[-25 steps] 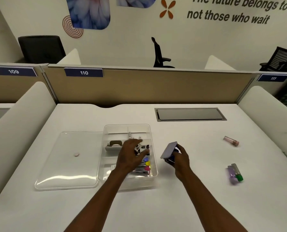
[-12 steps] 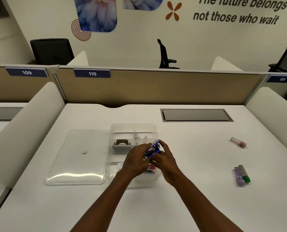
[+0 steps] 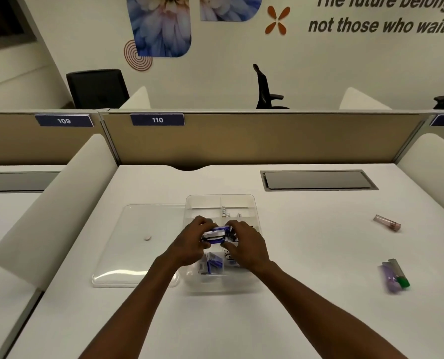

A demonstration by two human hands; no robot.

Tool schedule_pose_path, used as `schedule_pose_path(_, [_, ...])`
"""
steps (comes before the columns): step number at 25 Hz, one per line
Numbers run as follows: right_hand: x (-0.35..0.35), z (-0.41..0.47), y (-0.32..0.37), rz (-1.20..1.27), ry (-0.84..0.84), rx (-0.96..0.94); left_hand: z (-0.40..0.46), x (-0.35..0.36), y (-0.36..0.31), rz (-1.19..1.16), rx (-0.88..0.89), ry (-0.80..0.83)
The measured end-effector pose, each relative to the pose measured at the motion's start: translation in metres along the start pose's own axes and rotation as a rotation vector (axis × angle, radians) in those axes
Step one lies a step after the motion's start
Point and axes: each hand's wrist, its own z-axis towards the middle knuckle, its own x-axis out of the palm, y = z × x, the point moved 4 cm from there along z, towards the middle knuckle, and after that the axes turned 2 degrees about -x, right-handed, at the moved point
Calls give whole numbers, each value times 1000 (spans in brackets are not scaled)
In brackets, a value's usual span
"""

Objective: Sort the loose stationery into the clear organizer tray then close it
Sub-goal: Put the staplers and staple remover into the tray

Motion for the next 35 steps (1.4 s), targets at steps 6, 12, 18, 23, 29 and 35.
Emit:
schedule_pose_path(6, [33,25,12,-136,62,7,0,-1,26,109,-41,-48])
schedule_pose_path(12, [50,26,-4,-263,163,23,-2,15,28,115,-39,-162])
schedule_pose_path(18, [56,11,-12,-316,231,-43,-7,40,37,320,-94,-110])
schedule_pose_path(23, [70,7,-13,-389,379,-125,-12,50,42,477,-116,-72])
schedule_pose_path(29, [71,7,-17,-429,417,-174,-9,54,41,658,-285,-24])
schedule_pose_path(35, [66,1,-12,-332,348,-137,-12,51,38,613,-261,-8])
